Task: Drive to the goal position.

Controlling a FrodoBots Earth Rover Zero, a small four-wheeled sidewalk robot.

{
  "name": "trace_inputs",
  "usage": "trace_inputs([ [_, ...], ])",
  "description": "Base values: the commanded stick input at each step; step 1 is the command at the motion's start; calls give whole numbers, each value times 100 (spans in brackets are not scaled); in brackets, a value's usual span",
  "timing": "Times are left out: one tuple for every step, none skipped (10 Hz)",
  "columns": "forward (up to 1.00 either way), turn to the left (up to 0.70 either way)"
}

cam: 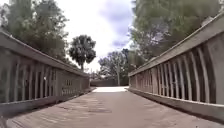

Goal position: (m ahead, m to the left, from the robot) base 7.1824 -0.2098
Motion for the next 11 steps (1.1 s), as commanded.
trace_inputs([
  [85, 0],
  [85, 0],
  [85, 0],
  [85, 0],
  [85, 0],
  [85, 0],
  [85, 0],
  [85, 0],
  [85, 0],
  [85, 0],
  [85, 0],
])
